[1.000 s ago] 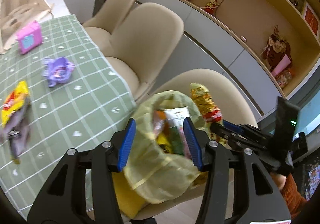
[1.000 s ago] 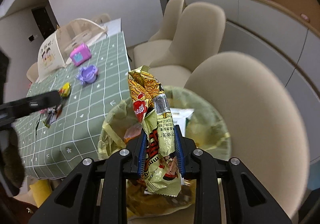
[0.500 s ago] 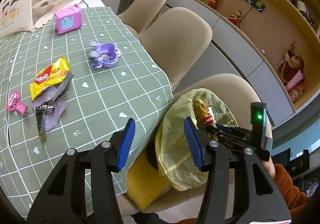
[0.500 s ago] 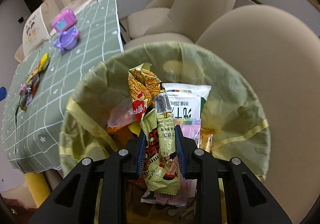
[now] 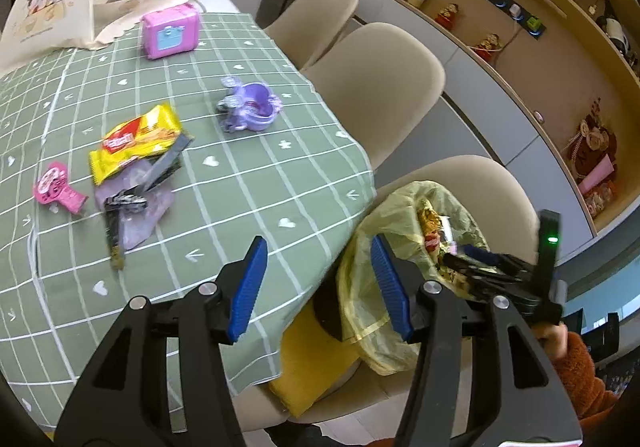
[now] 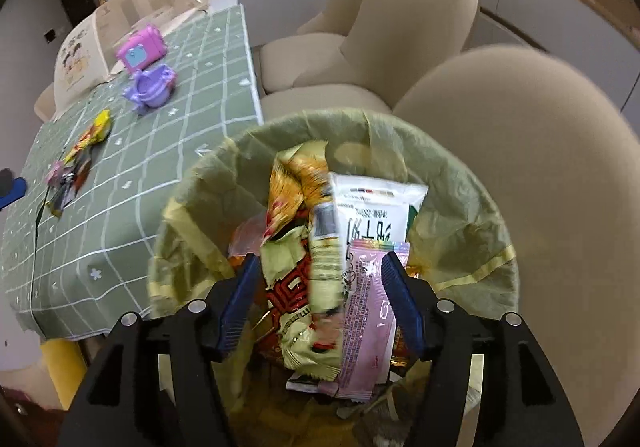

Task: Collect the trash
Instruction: 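Return both tools to the pink lollipop and dark wrapper on the table, then grasp the dark strap wrapper with the right gripper while the left grasps the pink lollipop, then carry the lollipop and dark wrapper to the trash bin with both grippers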

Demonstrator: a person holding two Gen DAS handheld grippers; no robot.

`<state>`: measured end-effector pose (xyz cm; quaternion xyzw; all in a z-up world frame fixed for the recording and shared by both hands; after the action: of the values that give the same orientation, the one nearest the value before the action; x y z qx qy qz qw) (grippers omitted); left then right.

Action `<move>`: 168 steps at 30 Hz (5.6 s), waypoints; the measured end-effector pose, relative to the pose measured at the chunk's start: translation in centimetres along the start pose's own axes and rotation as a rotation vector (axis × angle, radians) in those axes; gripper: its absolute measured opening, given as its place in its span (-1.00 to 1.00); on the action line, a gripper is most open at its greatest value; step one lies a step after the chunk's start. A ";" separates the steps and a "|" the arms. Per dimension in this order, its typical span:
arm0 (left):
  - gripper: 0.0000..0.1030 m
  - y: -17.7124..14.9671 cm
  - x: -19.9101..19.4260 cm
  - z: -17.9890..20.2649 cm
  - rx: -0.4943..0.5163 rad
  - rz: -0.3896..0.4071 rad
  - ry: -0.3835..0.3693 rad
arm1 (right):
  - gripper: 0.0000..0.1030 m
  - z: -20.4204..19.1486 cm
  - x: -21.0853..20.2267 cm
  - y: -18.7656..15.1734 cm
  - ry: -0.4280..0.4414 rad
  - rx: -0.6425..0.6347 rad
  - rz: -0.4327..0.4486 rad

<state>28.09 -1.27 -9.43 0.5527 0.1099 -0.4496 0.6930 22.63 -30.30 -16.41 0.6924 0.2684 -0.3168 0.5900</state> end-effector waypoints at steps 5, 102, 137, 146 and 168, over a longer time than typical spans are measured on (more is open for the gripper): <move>-0.01 -0.4 -1.5 -3.7 -0.054 0.025 0.067 | 0.17 -1.5 -2.9 1.4 0.027 -0.039 0.063; -0.06 1.4 -5.5 -22.5 -0.144 0.059 0.186 | 0.31 -28.5 4.5 5.7 0.452 -0.521 0.171; -0.06 -0.5 -0.4 -23.6 -0.301 -0.040 0.427 | -0.84 -25.4 0.9 7.3 0.339 -0.353 0.148; -0.68 -0.4 -1.0 -22.5 -0.276 0.003 0.427 | -0.84 -24.2 0.1 5.8 0.326 -0.341 0.132; -0.72 2.4 -3.2 -22.0 -0.158 0.083 0.174 | -0.84 -28.4 3.5 7.3 0.253 -0.245 0.091</move>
<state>35.68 19.33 -13.81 0.5375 0.1818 -0.3607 0.7402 33.84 -3.43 -11.40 0.6611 0.3455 -0.1652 0.6453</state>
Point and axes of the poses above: each gripper's, at about its wrist camera, not at the fingertips, and x roughly the way its jaws point, z to its right, y to its top, the point moved 2 cm from there along x, roughly the way its jaws point, and after that the axes turned 9 degrees about z, right-handed, at the moved point
